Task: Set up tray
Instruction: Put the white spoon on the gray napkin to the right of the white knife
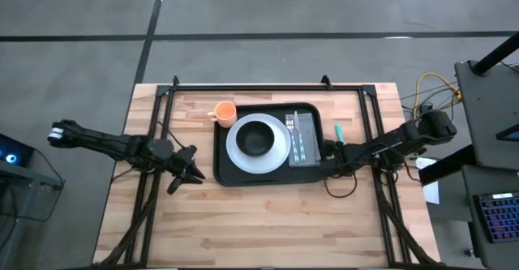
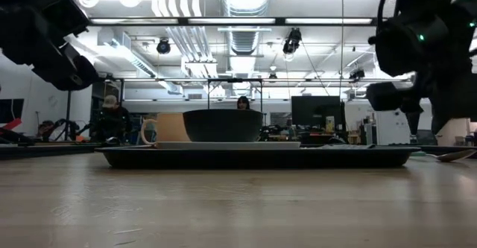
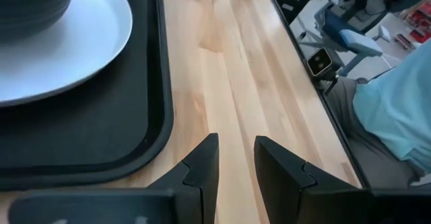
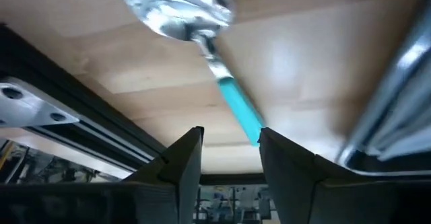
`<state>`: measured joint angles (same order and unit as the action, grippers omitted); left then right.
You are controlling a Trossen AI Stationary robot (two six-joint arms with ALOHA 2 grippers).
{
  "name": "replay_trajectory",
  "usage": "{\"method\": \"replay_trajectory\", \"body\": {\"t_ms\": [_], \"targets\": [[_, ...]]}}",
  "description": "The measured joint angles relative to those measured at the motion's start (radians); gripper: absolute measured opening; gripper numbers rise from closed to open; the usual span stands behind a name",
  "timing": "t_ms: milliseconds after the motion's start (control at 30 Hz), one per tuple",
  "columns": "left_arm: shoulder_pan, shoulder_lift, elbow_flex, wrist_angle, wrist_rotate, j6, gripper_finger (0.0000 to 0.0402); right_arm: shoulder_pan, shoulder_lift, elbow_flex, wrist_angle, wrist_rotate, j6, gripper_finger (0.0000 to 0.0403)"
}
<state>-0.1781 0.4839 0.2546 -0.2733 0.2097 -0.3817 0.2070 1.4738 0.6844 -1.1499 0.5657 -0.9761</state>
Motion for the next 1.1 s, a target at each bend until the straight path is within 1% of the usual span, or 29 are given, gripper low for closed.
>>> {"method": "replay_trajectory", "body": {"t_ms": [100,300,400,567,733,833,1033,1100], "targets": [[0.000,-0.001,0.000,0.032,0.000,0.003,0.0076,0.000,0.000,-0.031,0.034,-0.004,-0.025,0.0133],[0.000,0.000,0.000,0.040,0.001,0.005,0.0076,0.000,0.000,-0.074,0.177,-0.005,-0.047,0.0128],[0.000,0.000,0.000,0.039,0.001,0.006,0.0076,0.000,0.000,-0.097,0.207,-0.012,-0.085,0.0129],[0.000,0.000,0.001,0.046,0.001,0.006,0.0076,0.000,0.000,-0.157,0.275,-0.023,-0.083,0.0128],[0.000,0.000,0.001,0.046,0.001,0.006,0.0076,0.001,-0.002,-0.193,0.335,0.014,-0.098,0.0126],[0.000,0.000,0.001,0.046,0.001,0.006,0.0076,-0.002,-0.001,-0.199,0.345,0.042,-0.093,0.0106],[0.000,0.000,0.001,0.046,0.002,0.006,0.0076,-0.002,0.001,-0.193,0.346,0.043,-0.026,0.0023],[0.000,0.000,0.001,0.046,0.002,0.006,0.0076,-0.002,0.001,-0.186,0.352,0.043,-0.012,0.0020]]}}
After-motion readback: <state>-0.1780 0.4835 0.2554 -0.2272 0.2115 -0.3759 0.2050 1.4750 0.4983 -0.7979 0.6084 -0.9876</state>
